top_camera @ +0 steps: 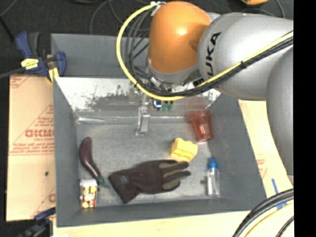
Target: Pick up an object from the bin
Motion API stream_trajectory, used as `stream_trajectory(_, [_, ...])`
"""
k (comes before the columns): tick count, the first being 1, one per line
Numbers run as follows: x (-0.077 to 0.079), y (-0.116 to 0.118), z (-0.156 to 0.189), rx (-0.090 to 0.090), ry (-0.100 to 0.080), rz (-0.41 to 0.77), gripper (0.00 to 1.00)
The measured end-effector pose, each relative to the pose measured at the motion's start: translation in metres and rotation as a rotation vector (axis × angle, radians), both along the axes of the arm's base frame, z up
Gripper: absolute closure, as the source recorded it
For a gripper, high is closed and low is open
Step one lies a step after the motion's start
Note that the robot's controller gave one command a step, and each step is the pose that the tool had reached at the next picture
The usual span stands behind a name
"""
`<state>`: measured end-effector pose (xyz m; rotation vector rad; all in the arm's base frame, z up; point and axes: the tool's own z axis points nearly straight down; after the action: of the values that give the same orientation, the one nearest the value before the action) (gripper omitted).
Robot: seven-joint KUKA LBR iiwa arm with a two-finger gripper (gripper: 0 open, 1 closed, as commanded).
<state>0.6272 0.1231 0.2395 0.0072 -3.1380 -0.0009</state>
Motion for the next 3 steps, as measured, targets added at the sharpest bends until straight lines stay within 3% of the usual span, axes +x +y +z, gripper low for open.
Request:
stream_trajectory(1, [0.001, -0.001, 0.005, 0.001, -0.008, -0.002, 0.00])
stream_trajectory(3, [-0.035, -0.043, 0.005, -0.003, -0.008, 0.209, 0.00])
